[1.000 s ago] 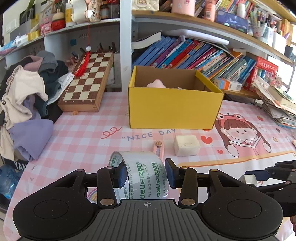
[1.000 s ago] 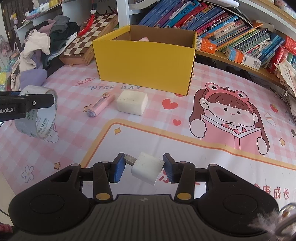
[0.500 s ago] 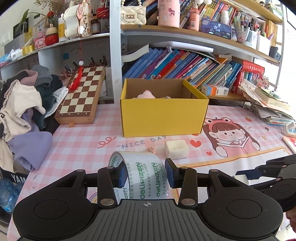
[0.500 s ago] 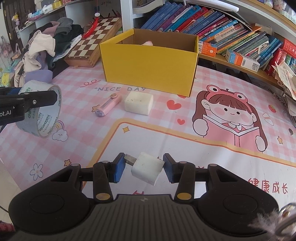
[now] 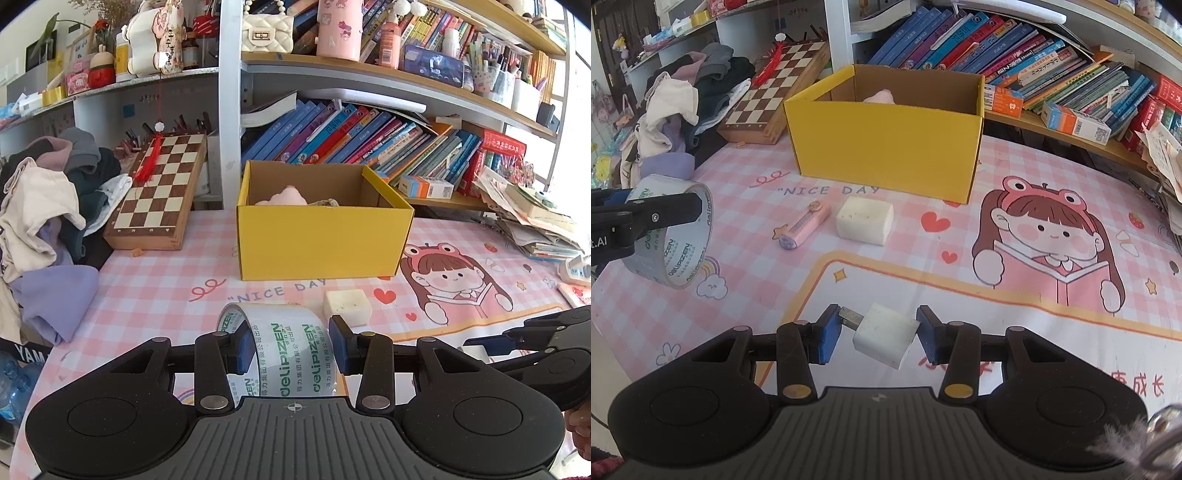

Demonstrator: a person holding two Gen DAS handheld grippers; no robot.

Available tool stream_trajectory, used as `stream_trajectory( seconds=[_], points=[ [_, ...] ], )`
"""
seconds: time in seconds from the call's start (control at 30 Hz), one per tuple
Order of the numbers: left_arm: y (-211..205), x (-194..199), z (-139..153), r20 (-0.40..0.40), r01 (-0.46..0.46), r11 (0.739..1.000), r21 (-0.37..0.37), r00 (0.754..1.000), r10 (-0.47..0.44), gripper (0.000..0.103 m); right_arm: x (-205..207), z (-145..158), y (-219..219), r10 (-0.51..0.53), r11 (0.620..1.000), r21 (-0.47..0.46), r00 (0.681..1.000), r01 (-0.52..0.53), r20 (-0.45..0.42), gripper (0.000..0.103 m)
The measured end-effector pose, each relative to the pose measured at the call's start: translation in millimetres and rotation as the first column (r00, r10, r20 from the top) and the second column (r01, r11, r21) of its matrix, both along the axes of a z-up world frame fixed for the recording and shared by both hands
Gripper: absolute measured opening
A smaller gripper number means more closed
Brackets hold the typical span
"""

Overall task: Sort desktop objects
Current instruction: 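Carry the tape roll and adapter over the yellow box with both tools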

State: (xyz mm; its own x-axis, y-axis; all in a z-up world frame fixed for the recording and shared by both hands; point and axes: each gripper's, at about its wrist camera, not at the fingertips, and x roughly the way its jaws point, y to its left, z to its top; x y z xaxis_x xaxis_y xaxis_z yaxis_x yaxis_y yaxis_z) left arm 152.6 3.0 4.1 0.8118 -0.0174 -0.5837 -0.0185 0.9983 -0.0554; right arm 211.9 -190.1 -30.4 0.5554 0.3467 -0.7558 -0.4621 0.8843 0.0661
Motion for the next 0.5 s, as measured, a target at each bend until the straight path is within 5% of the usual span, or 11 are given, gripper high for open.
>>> stream_trajectory(
  seconds=[0.5],
  points=[
    [-4,39,16,0.006,0.035,0.999,0.006,0.999,-0.035,0.04,53,27,-5,0.026,0.999,0.047,0.999,-0.027,0.019,0.043]
  ],
)
